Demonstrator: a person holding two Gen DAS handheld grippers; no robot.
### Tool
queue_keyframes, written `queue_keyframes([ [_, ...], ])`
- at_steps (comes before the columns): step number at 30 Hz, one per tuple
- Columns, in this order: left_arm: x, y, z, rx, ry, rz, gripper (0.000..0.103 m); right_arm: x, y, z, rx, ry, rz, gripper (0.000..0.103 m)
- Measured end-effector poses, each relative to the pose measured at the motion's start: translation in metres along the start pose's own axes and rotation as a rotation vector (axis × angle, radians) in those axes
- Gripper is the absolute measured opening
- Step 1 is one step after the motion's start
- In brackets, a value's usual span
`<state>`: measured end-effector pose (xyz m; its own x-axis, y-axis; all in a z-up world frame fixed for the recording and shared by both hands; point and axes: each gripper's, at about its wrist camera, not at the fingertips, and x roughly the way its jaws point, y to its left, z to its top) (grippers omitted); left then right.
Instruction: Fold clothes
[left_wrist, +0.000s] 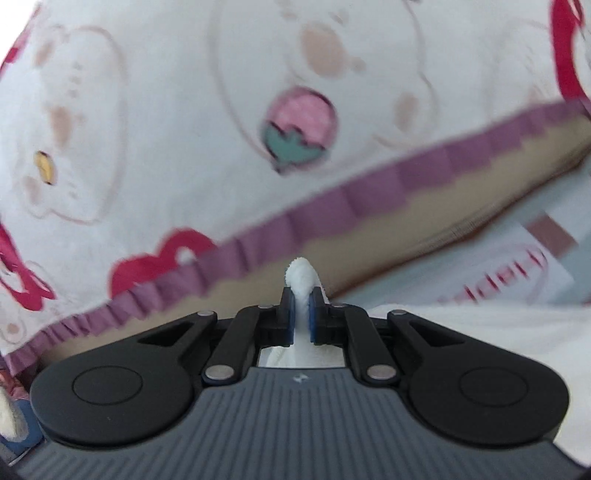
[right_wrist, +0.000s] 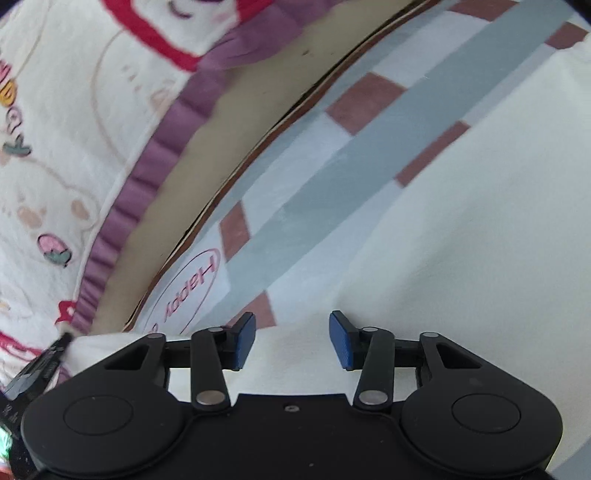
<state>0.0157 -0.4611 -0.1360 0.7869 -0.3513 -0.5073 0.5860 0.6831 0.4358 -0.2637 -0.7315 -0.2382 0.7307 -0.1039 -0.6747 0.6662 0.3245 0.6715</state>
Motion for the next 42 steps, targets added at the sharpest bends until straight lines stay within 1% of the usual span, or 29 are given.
queue_keyframes([
  [1, -0.001, 0.003, 0.001, -0.027, -0.021, 0.016, 0.007, -0.002, 0.0, 0.001, -0.004, -0.014, -0.02, 0.045],
  [2, 0.003, 0.007, 0.002, -0.058, -0.024, 0.027, 0.007, -0.004, -0.001, 0.003, -0.007, -0.028, -0.04, 0.044],
  [3, 0.01, 0.01, 0.002, -0.088, -0.012, 0.035, 0.007, -0.006, 0.0, 0.004, -0.019, -0.047, -0.068, 0.043],
  [5, 0.035, 0.009, -0.004, -0.123, 0.045, 0.041, 0.007, -0.01, -0.002, 0.007, -0.027, -0.074, -0.126, 0.041],
  [6, 0.046, 0.006, -0.007, -0.124, 0.072, 0.043, 0.007, -0.013, -0.004, 0.009, -0.023, -0.088, -0.145, 0.041],
  [8, 0.064, -0.004, -0.014, -0.1, 0.106, 0.056, 0.007, -0.023, -0.008, 0.015, -0.018, -0.142, -0.214, 0.043],
  [10, 0.071, -0.009, -0.013, -0.083, 0.106, 0.081, 0.007, -0.038, -0.016, 0.024, -0.005, -0.228, -0.335, 0.046],
  [11, 0.073, -0.007, -0.012, -0.097, 0.106, 0.088, 0.007, -0.048, -0.021, 0.03, 0.023, -0.27, -0.379, 0.047],
  [13, 0.076, 0.0, -0.009, -0.138, 0.117, 0.092, 0.007, -0.069, -0.034, 0.04, 0.092, -0.352, -0.371, 0.049],
  [15, 0.082, 0.002, -0.009, -0.147, 0.15, 0.086, 0.009, -0.086, -0.045, 0.05, 0.153, -0.415, -0.364, 0.053],
  [16, 0.086, 0.0, -0.011, -0.132, 0.186, 0.044, 0.012, -0.091, -0.049, 0.054, 0.168, -0.428, -0.37, 0.055],
  [18, 0.093, -0.009, -0.015, -0.077, 0.284, -0.089, 0.017, -0.101, -0.059, 0.063, 0.199, -0.443, -0.38, 0.056],
  [19, 0.088, -0.014, -0.016, -0.05, 0.282, -0.124, 0.018, -0.105, -0.065, 0.066, 0.22, -0.446, -0.379, 0.056],
  [20, 0.077, -0.02, -0.015, -0.023, 0.246, -0.141, 0.026, -0.11, -0.07, 0.069, 0.24, -0.448, -0.378, 0.057],
  [21, 0.066, -0.025, -0.013, -0.004, 0.214, -0.159, 0.04, -0.113, -0.075, 0.073, 0.252, -0.458, -0.381, 0.058],
  [22, 0.055, -0.028, -0.012, -0.004, 0.188, -0.176, 0.044, -0.117, -0.08, 0.077, 0.264, -0.467, -0.384, 0.06],
  [24, 0.038, -0.035, -0.01, -0.038, 0.162, -0.221, 0.045, -0.122, -0.089, 0.084, 0.283, -0.474, -0.383, 0.062],
  [26, 0.025, -0.041, -0.01, -0.103, 0.148, -0.275, 0.045, -0.12, -0.094, 0.09, 0.282, -0.442, -0.398, 0.068],
  [29, 0.011, -0.056, -0.014, -0.194, 0.128, -0.363, 0.045, -0.113, -0.1, 0.095, 0.278, -0.396, -0.43, 0.069],
  [31, 0.003, -0.072, -0.016, -0.22, 0.118, -0.413, 0.045, -0.11, -0.102, 0.094, 0.282, -0.374, -0.442, 0.069],
  [32, 0.002, -0.078, -0.019, -0.221, 0.118, -0.439, 0.045, -0.112, -0.102, 0.094, 0.289, -0.378, -0.438, 0.069],
  [34, -0.001, -0.091, -0.024, -0.208, 0.116, -0.498, 0.045, -0.118, -0.102, 0.092, 0.306, -0.414, -0.432, 0.069],
  [36, -0.005, -0.108, -0.026, -0.167, 0.116, -0.549, 0.045, -0.12, -0.104, 0.093, 0.315, -0.429, -0.451, 0.07],
  [39, -0.018, -0.13, -0.026, -0.076, 0.116, -0.567, 0.045, -0.114, -0.111, 0.091, 0.363, -0.42, -0.474, 0.07],
  [40, -0.022, -0.135, -0.027, -0.064, 0.112, -0.569, 0.046, -0.11, -0.112, 0.09, 0.373, -0.418, -0.475, 0.071],
  [41, -0.024, -0.139, -0.028, -0.062, 0.107, -0.571, 0.047, -0.105, -0.11, 0.09, 0.352, -0.41, -0.477, 0.072],
  [42, -0.026, -0.142, -0.029, -0.069, 0.11, -0.577, 0.048, -0.103, -0.105, 0.089, 0.302, -0.406, -0.47, 0.071],
])
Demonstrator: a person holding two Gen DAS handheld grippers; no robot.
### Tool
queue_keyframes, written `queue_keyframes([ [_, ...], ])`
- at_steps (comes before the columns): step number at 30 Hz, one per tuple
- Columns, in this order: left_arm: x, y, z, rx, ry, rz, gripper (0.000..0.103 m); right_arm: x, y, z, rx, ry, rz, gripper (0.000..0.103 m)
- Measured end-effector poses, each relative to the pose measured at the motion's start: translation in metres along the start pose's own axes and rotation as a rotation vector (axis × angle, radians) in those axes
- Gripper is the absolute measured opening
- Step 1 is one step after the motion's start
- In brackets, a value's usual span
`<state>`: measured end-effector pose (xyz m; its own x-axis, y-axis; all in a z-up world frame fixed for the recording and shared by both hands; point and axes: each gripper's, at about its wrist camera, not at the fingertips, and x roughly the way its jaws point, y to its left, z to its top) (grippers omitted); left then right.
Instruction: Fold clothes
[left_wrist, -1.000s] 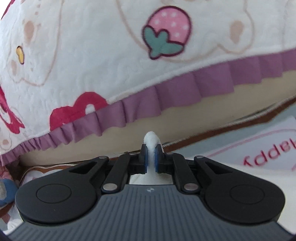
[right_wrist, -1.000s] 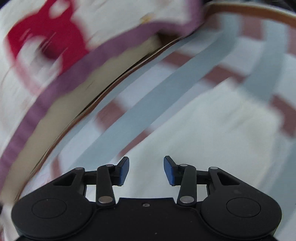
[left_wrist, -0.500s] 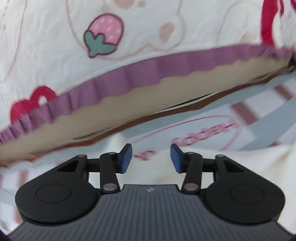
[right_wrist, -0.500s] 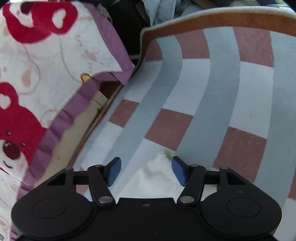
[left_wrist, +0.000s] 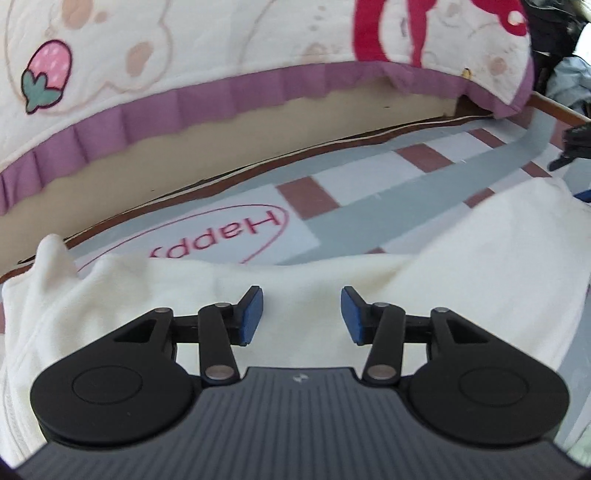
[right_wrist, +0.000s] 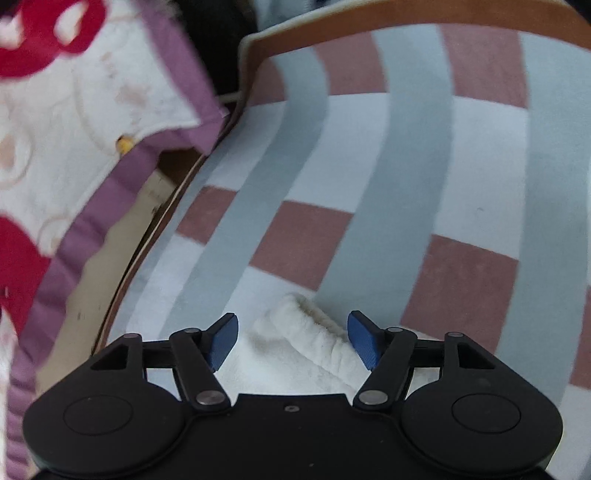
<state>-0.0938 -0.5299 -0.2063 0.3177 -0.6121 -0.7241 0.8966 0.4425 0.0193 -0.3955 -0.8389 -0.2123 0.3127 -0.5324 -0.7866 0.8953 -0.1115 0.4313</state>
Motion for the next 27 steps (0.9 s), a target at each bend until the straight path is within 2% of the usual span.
queue_keyframes([
  [1, 0.001, -0.001, -0.001, -0.014, 0.006, -0.01, 0.048, 0.0, 0.005, -0.002, -0.046, -0.006, 0.018, 0.063],
  [2, 0.002, -0.001, -0.002, -0.028, 0.01, -0.016, 0.048, -0.003, 0.011, -0.005, -0.097, -0.011, 0.045, 0.032],
  [3, 0.002, -0.001, -0.002, -0.037, 0.013, -0.017, 0.048, -0.005, 0.017, -0.008, -0.148, -0.016, 0.072, 0.014],
  [4, 0.003, -0.001, -0.003, -0.044, 0.016, -0.018, 0.048, -0.009, 0.022, -0.009, -0.18, -0.036, 0.082, 0.009],
  [8, 0.0, -0.003, -0.01, -0.047, 0.018, -0.04, 0.048, -0.033, 0.037, -0.01, -0.27, -0.136, 0.122, 0.008],
  [12, -0.003, -0.012, -0.016, -0.027, 0.035, -0.109, 0.048, -0.064, 0.029, -0.003, -0.227, -0.201, 0.189, 0.008],
  [15, -0.008, -0.025, -0.026, 0.001, 0.049, -0.126, 0.048, -0.097, 0.012, -0.007, -0.267, -0.219, 0.184, 0.008],
  [18, -0.019, -0.027, -0.036, -0.042, 0.03, -0.13, 0.048, -0.132, -0.014, -0.009, -0.395, -0.267, 0.121, 0.007],
  [20, -0.025, -0.022, -0.043, -0.1, 0.031, -0.141, 0.048, -0.14, -0.041, -0.009, -0.479, -0.248, 0.036, 0.0],
  [21, -0.027, -0.021, -0.045, -0.12, 0.034, -0.148, 0.048, -0.144, -0.055, -0.009, -0.52, -0.238, -0.007, 0.0],
  [25, -0.03, -0.02, -0.05, -0.164, 0.052, -0.176, 0.048, -0.122, -0.111, 0.009, -0.491, -0.103, -0.116, 0.002],
  [27, -0.032, -0.022, -0.051, -0.174, 0.053, -0.201, 0.048, -0.126, -0.131, 0.013, -0.36, -0.057, 0.026, 0.009],
])
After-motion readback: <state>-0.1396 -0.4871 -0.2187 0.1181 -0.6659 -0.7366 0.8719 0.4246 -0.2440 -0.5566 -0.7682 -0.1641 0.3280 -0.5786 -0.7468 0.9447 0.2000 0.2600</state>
